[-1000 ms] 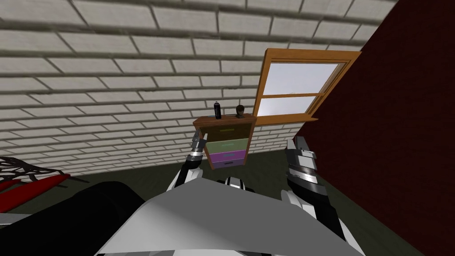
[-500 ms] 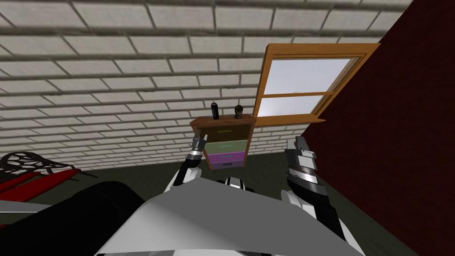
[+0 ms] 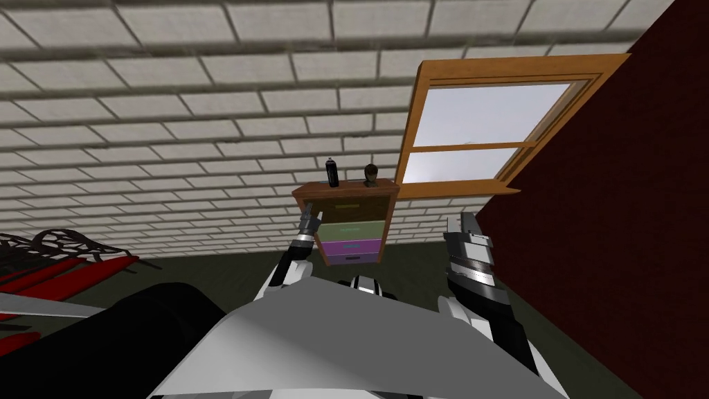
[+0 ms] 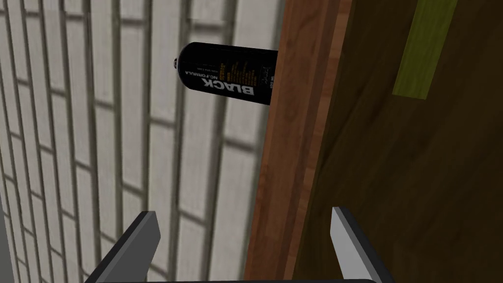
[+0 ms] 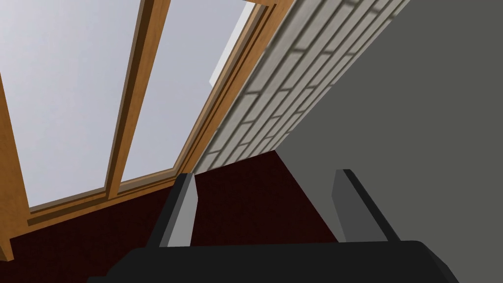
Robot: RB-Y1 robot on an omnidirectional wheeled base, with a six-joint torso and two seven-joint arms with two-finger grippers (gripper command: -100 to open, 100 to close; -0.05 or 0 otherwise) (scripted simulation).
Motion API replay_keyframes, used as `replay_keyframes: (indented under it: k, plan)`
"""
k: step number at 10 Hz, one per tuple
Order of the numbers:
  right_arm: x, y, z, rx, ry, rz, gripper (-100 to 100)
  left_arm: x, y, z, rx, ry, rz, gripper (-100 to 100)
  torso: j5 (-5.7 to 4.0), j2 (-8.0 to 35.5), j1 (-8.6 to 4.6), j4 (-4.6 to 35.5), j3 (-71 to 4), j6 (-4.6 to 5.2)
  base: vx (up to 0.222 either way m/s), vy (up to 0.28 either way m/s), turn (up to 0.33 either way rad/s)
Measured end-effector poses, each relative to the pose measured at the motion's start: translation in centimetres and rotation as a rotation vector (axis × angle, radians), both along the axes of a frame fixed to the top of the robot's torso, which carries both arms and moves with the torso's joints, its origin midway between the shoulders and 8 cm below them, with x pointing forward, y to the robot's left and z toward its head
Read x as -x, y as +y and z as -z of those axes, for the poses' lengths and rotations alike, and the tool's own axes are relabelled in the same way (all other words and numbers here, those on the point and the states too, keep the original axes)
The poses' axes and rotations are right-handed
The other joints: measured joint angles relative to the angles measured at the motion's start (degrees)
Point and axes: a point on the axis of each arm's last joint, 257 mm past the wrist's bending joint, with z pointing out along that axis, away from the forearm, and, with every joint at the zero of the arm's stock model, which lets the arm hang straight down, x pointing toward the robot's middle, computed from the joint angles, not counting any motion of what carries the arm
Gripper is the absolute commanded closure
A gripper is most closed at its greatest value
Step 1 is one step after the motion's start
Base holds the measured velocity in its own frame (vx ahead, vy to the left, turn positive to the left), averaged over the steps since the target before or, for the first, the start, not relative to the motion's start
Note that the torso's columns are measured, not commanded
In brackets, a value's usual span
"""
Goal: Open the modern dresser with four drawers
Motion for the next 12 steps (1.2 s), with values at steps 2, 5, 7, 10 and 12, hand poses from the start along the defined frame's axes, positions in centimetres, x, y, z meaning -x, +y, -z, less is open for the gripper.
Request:
replay_keyframes:
  k: [2, 5, 7, 10, 12]
  plan:
    - [0.0, 0.0, 0.0, 0.000, 0.000, 0.000, 0, -0.6, 0.5, 0.8, 0.029, 0.032, -0.004, -100, 0.02, 0.00, 0.10, 0.00, -0.01, 0.01, 0.065, -0.092, 0.087]
    - [0.0, 0.0, 0.0, 0.000, 0.000, 0.000, 0, -1.1, 1.5, 2.2, 0.069, 0.090, -0.007, -100, 0.02, 0.02, 0.07, 0.00, 0.00, 0.00, 0.063, -0.102, 0.083]
    - [0.0, 0.0, 0.0, 0.000, 0.000, 0.000, 0, -1.4, 1.9, 3.1, 0.086, 0.126, -0.004, -100, 0.03, -0.01, 0.13, -0.01, -0.01, 0.01, 0.064, -0.080, 0.058]
    - [0.0, 0.0, 0.0, 0.000, 0.000, 0.000, 0, -2.0, 2.4, 4.4, 0.100, 0.177, 0.003, -100, 0.03, 0.01, 0.08, 0.00, 0.01, 0.01, 0.054, -0.079, 0.074]
    - [0.0, 0.0, 0.0, 0.000, 0.000, 0.000, 0, -2.2, 2.8, 5.2, 0.110, 0.214, 0.007, -100, 0.02, -0.01, 0.06, -0.01, -0.01, 0.01, 0.061, -0.087, 0.078]
